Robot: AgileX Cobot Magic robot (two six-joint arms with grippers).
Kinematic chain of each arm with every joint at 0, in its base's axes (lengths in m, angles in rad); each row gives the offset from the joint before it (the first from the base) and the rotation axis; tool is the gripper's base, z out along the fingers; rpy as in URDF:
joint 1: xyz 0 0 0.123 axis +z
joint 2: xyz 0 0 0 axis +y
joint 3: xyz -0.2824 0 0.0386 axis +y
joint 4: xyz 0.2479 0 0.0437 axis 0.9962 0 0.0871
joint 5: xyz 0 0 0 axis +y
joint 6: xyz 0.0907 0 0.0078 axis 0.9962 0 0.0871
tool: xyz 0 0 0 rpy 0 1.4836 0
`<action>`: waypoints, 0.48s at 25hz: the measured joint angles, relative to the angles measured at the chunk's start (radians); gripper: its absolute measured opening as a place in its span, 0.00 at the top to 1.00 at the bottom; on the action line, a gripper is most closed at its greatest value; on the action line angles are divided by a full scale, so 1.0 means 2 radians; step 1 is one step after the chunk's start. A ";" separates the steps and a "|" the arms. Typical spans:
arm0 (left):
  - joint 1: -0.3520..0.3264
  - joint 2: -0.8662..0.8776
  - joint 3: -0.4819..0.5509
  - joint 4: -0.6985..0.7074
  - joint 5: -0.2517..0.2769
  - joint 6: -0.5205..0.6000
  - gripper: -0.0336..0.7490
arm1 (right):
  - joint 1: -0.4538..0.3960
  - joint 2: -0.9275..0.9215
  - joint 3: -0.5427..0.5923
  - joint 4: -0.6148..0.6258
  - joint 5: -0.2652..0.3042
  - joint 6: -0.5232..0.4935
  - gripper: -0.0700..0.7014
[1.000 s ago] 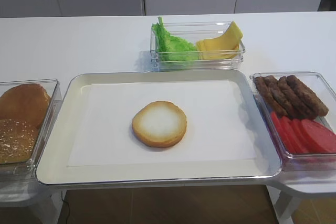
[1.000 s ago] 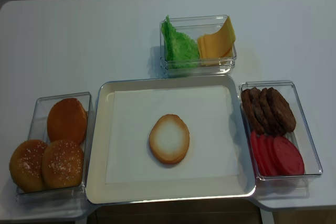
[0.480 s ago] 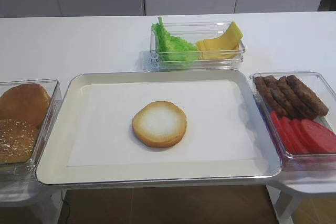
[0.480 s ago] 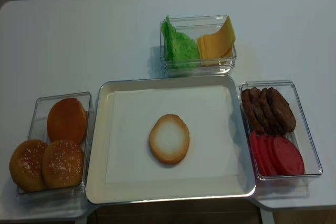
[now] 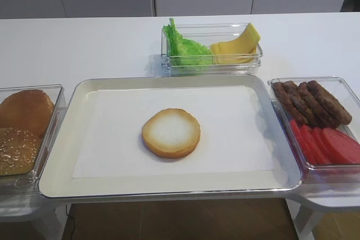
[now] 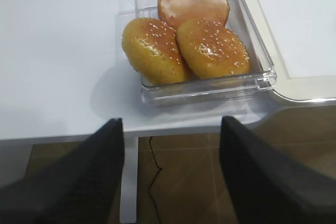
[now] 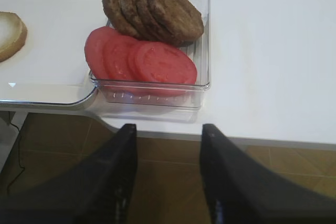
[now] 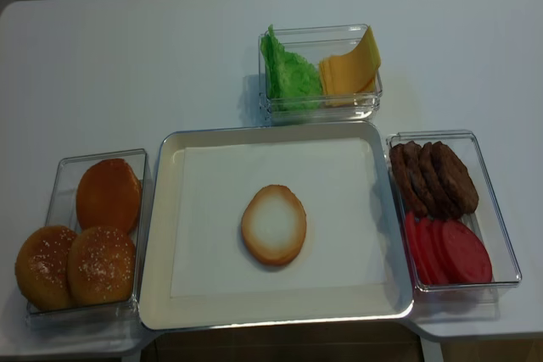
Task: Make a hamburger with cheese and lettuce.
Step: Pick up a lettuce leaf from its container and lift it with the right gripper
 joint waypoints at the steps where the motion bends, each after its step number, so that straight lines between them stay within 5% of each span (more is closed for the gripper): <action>1: 0.000 0.000 0.000 0.000 0.000 0.000 0.40 | 0.000 0.000 0.000 0.000 0.000 0.000 0.49; 9: 0.000 0.000 0.000 0.000 0.000 0.000 0.40 | 0.000 0.024 -0.025 0.041 -0.036 0.000 0.49; 12: 0.000 0.000 0.000 0.000 0.000 0.000 0.40 | 0.000 0.073 -0.039 0.075 -0.072 0.000 0.49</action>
